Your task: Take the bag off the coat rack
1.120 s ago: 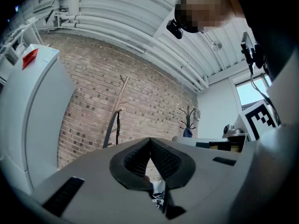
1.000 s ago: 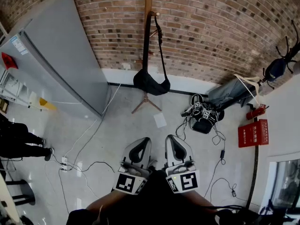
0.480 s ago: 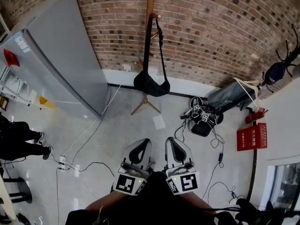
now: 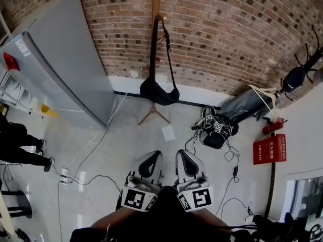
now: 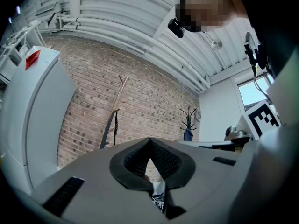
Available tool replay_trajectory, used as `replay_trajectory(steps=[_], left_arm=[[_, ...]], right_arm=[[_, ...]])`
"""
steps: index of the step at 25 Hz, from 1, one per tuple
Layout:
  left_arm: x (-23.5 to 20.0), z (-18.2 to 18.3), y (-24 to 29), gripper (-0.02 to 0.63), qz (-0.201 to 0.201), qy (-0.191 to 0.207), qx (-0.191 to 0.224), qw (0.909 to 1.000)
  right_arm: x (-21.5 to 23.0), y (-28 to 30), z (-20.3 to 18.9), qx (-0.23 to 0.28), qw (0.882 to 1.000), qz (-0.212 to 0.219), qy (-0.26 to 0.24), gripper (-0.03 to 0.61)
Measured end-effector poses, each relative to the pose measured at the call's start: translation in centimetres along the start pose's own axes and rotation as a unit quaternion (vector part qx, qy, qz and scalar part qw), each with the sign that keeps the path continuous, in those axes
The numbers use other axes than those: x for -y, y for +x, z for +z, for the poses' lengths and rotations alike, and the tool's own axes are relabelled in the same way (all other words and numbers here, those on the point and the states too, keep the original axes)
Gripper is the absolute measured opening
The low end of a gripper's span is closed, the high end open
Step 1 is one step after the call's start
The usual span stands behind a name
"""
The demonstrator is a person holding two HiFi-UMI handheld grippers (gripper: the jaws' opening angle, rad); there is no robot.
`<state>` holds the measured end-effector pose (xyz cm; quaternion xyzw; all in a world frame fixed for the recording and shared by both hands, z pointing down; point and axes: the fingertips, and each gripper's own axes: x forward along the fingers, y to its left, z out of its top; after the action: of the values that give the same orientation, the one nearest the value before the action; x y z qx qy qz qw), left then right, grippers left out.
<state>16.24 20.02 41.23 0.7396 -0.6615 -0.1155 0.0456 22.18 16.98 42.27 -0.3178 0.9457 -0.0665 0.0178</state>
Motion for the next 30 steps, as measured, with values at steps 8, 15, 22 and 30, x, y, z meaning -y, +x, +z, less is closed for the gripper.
replay_trajectory(steps=[8,15,22,30], left_arm=[[-0.5,-0.8,1.4,0.017,-0.008,0.000,-0.008,0.9999],[-2.3,-0.7,5.1,0.017,-0.022,-0.006,-0.004,0.9997],[-5.7,-0.3,9.4,0.017,-0.026,-0.013,-0.006,0.9996],[-10.6,1.0,15.1,0.017,-0.025,-0.020,0.000,0.9995]], right_arm=[[1.3,1.3,-0.8,-0.005,1.000,-0.009,0.014,0.018],[2.9,4.7,-0.6,-0.008,1.000,-0.017,0.006,0.018],[5.2,9.9,0.1,-0.013,1.000,-0.027,0.000,0.018],[8.0,17.0,1.6,-0.013,0.999,-0.037,-0.004,0.018]])
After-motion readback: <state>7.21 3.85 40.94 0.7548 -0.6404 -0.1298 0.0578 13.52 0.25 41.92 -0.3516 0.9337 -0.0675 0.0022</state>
